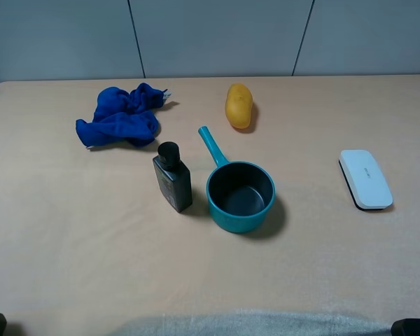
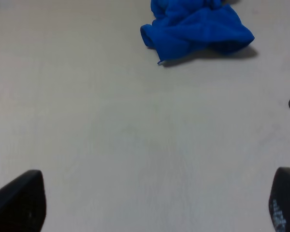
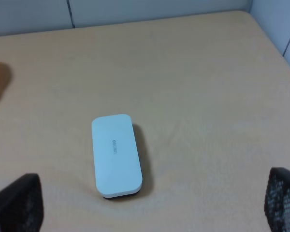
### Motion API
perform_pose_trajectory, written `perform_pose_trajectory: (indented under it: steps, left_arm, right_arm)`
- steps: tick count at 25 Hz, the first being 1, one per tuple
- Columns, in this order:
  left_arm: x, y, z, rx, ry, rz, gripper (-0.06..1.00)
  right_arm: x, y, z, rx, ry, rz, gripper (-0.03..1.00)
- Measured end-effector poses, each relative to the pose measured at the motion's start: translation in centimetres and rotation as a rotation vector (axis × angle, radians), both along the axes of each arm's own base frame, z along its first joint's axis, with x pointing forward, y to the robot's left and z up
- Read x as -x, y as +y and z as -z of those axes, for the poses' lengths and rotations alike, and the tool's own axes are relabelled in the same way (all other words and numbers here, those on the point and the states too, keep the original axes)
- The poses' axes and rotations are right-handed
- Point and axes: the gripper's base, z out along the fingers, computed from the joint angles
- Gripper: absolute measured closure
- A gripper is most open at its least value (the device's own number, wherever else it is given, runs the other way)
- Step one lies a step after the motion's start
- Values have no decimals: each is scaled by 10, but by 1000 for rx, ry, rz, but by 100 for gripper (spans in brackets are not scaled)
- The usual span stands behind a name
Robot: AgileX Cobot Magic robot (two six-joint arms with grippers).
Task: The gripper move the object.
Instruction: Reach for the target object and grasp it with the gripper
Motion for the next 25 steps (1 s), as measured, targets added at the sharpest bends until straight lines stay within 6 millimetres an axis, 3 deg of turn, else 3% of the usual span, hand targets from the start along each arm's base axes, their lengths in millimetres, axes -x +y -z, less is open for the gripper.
perform_pose_trajectory:
  steps: [22, 25]
  left_arm:
    - [0, 0, 0, 0, 0, 0, 2]
    - [0, 0, 0, 0, 0, 0, 2]
  right_arm:
    - [-2, 6, 0, -19, 13, -62, 27]
    - [-10, 7, -9, -13, 51, -77, 27]
